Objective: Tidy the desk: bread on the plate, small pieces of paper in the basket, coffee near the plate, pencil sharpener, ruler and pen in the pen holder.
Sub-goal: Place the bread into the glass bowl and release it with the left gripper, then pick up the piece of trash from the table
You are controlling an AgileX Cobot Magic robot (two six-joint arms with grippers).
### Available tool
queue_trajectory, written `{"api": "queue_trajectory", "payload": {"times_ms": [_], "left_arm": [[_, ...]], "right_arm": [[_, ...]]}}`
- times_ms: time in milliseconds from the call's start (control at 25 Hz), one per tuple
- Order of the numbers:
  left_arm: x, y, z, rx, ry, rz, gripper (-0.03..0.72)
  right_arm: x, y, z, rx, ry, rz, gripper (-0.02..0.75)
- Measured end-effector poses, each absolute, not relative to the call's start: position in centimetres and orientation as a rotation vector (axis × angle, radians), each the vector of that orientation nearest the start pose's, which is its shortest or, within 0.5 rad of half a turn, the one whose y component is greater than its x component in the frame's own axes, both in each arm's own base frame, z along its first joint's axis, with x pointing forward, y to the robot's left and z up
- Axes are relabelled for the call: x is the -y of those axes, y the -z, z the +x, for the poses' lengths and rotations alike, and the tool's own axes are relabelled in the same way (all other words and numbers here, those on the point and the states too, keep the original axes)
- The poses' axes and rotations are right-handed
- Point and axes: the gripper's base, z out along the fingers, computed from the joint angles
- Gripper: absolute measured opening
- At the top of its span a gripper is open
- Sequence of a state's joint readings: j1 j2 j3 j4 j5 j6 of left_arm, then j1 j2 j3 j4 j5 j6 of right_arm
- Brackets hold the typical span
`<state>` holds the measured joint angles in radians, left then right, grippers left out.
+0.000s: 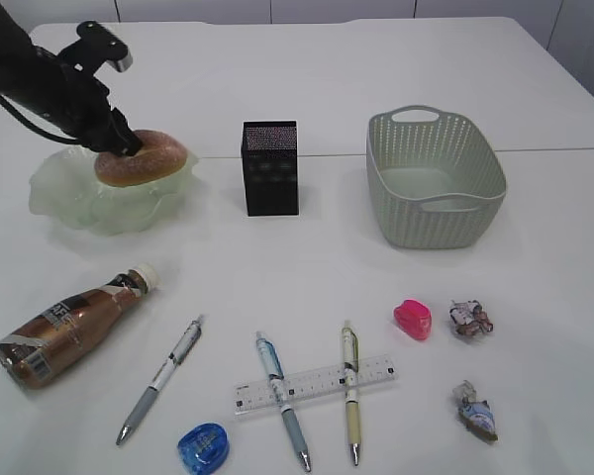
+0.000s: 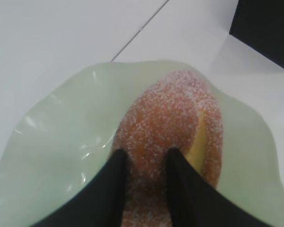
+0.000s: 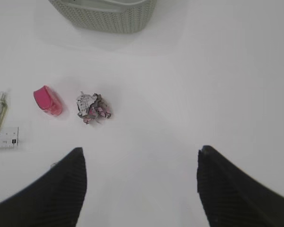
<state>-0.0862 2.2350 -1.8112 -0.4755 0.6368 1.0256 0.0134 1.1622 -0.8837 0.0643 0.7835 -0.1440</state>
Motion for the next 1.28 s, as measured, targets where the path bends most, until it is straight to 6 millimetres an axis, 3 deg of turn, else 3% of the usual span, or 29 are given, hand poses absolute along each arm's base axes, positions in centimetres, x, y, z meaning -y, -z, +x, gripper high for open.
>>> {"api": "queue_trajectory", "payload": {"times_ms": [320,640,720,880,1080,1280], "left_arm": [[6.8,-18.5,49.8,-2.266,0.120,0.944,0.459],[6.9,-18.7,49.5,-2.309,0.166,0.889,0.552],[7.0,-19.7,49.0,-2.321,0.194,0.901,0.554],[7.2,-23.6,46.9,-2.352,0.276,0.945,0.556],[6.5,-28.6,44.2,-2.440,0.251,0.815,0.533],[5.8,-31.3,41.7,-2.559,0.220,0.728,0.520]], "right_arm": [[-0.7,-29.5,22.5,-2.543,-0.025,-0.160,0.532],[-0.7,-29.5,22.5,-2.543,-0.025,-0.160,0.532],[-0.7,-29.5,22.5,-2.543,-0.025,-0.160,0.532],[-0.9,-29.5,22.5,-2.542,-0.066,-0.138,0.532],[-1.6,-29.6,22.5,-2.536,-0.190,-0.073,0.532],[-2.0,-29.7,22.2,-2.571,-0.247,-0.099,0.532]]}}
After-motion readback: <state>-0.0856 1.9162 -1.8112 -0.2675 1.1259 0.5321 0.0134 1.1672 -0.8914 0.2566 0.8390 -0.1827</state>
